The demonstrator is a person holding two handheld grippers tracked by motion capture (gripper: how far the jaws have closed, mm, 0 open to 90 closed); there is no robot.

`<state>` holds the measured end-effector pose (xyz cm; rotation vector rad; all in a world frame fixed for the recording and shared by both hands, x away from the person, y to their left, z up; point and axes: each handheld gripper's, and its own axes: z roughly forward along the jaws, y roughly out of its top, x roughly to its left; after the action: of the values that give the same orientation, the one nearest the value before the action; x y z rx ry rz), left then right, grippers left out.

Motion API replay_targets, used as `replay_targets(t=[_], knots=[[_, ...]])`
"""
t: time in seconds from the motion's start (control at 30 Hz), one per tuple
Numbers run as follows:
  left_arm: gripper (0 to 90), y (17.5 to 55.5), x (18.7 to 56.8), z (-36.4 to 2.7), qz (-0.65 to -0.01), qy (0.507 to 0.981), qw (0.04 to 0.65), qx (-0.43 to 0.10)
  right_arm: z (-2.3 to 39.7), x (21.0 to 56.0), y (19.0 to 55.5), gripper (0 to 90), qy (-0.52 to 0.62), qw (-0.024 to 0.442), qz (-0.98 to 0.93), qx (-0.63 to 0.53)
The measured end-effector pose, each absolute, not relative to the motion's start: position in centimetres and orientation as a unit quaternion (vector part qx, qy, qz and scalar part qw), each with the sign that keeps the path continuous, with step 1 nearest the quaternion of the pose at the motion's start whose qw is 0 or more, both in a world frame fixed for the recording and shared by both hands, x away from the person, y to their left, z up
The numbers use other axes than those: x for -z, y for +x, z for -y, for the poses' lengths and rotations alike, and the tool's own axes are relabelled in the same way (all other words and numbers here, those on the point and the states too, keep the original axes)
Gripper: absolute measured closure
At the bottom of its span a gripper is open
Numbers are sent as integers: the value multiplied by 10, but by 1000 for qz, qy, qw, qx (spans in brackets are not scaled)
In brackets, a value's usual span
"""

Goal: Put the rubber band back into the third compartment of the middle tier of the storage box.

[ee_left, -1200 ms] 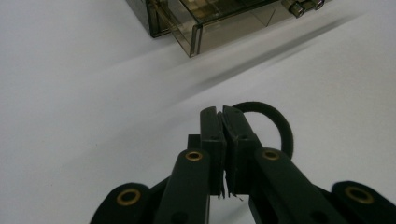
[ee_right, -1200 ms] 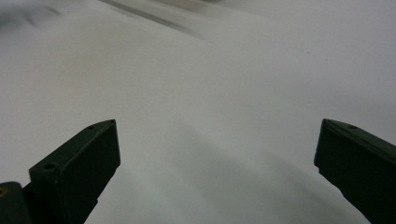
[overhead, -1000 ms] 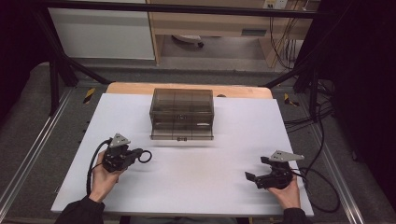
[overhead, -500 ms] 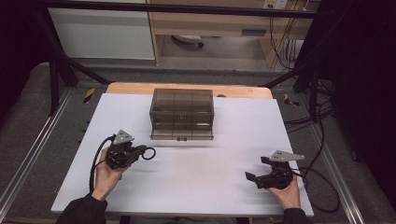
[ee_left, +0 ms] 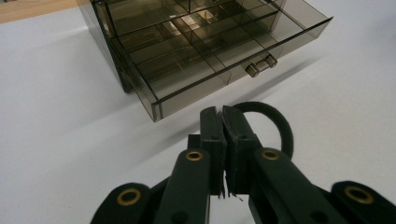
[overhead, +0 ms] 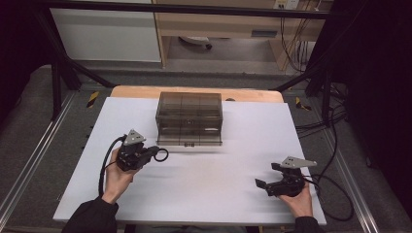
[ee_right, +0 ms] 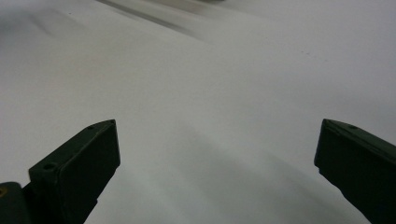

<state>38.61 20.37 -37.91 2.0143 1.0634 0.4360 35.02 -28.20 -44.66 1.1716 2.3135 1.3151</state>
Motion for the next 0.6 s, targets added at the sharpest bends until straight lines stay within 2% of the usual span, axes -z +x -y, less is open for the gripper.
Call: replay_targets(t=[0.6], knots=[[875, 398, 374, -180, -413, 799, 402, -169, 282, 447, 350, 10, 399, 117, -790, -450]])
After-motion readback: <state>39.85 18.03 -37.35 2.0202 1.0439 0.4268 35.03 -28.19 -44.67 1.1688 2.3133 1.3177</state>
